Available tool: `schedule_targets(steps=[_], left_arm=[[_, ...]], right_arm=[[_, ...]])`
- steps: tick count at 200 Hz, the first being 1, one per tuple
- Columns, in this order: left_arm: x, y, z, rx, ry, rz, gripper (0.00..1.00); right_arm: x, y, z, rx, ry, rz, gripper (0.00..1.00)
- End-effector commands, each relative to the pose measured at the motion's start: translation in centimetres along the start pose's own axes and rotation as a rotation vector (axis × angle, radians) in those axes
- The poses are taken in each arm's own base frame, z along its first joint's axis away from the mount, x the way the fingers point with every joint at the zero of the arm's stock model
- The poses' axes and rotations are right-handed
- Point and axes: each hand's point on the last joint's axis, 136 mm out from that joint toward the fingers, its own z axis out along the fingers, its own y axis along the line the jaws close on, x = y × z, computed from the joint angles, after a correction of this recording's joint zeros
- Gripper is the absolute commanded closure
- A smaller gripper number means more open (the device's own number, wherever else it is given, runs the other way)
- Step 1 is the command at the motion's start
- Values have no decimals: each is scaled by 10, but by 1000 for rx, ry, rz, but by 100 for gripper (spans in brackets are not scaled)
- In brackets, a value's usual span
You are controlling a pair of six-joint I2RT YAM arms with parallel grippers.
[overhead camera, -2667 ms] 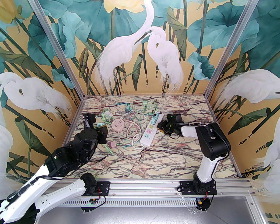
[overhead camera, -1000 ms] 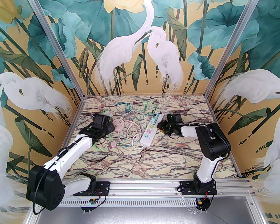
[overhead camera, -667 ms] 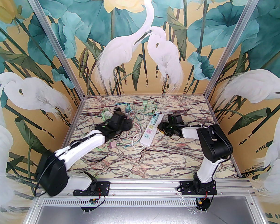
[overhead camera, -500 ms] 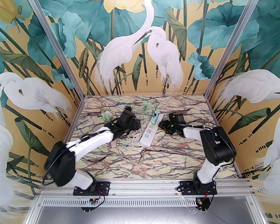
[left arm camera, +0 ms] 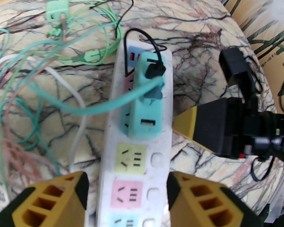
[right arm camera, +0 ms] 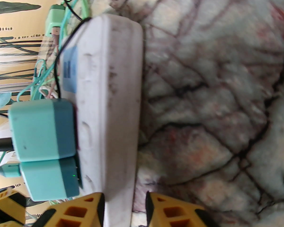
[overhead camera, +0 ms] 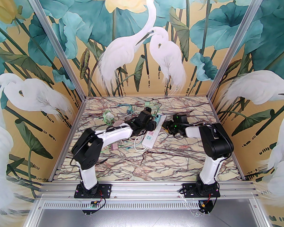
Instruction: Pull the plug off the socket
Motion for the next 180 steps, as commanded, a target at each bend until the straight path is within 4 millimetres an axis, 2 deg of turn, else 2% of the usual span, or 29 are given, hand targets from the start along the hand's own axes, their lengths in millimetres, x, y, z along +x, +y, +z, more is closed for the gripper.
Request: schedule_targets(steps=[1,29,118,135,165,180], left_arm=[[-4,-11,15,26,3,44,41],[0,-13,32,24,28,56,42],[2,-15,65,10,48,98,46],[1,-15,68,0,46,105,50],[4,-13,75,-10,55,122,55],[9,-10,80,-23,67,133,64]], right_arm=[[-9,6,2,-32,-12,-5,63],[-12,4,3,-23,-16,-17,63],[-11,-2,16,-51,14,-3,64],[-11,-2,15,-48,15,-2,64],[-7,-17,19,18,32,32,65],[-5,-25,21,50,46,47,65]])
